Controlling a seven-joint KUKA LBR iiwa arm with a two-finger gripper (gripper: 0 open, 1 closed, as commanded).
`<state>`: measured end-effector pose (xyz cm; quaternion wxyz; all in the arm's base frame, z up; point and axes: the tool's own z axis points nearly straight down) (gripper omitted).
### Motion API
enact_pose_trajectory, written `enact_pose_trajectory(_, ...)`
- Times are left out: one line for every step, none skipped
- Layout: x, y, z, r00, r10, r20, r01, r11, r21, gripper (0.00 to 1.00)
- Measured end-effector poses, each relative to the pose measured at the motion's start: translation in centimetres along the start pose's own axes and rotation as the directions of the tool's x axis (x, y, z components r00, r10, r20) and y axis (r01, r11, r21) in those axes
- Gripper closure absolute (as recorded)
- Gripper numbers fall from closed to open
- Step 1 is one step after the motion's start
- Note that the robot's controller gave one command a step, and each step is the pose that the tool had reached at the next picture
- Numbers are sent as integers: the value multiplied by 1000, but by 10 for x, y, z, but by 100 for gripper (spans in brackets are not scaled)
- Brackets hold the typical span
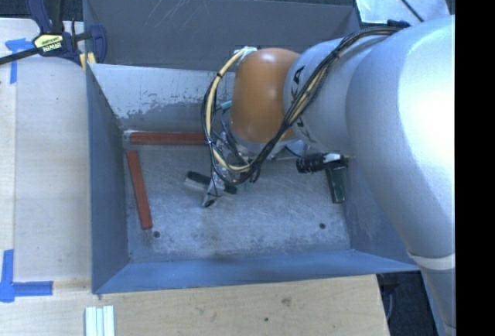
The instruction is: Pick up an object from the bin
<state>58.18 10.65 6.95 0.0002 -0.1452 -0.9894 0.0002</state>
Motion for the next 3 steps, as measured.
enact_pose_trajectory(-1,0,0,1000,-1,1,1,1000,-1,0)
enact_pose_trajectory(-2,1,-2,1000,-1,4,1,1000,-3,100)
enact_pose_trajectory(-3,1,-36,1000,0,6,0,1000,-4,100)
